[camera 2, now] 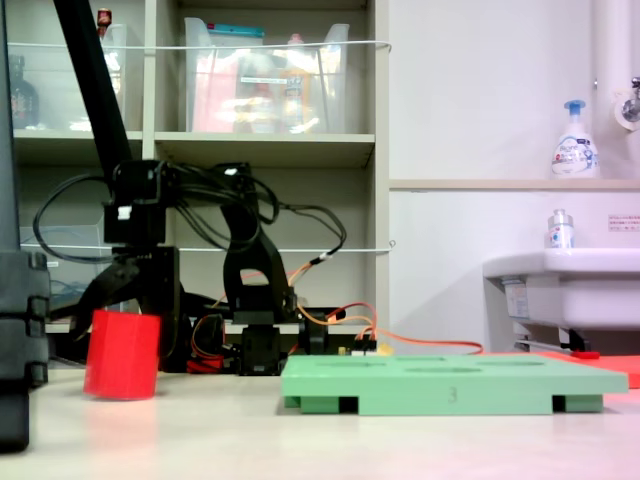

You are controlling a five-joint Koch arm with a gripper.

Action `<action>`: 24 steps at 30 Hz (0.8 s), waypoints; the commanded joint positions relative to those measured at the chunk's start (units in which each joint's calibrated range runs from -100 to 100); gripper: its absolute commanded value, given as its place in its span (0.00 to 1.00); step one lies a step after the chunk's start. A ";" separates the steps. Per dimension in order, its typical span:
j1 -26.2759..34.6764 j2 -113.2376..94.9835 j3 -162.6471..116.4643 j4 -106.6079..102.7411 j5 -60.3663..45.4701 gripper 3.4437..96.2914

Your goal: Put the octagonal pillar block into the corresponding hole

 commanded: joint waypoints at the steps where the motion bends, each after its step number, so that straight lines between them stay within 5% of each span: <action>1: 0.49 -7.75 -0.56 -6.17 1.71 0.35; 14: 14.26 -37.92 5.12 -6.17 14.60 0.35; 24: 26.23 -8.59 37.03 -6.17 24.86 0.35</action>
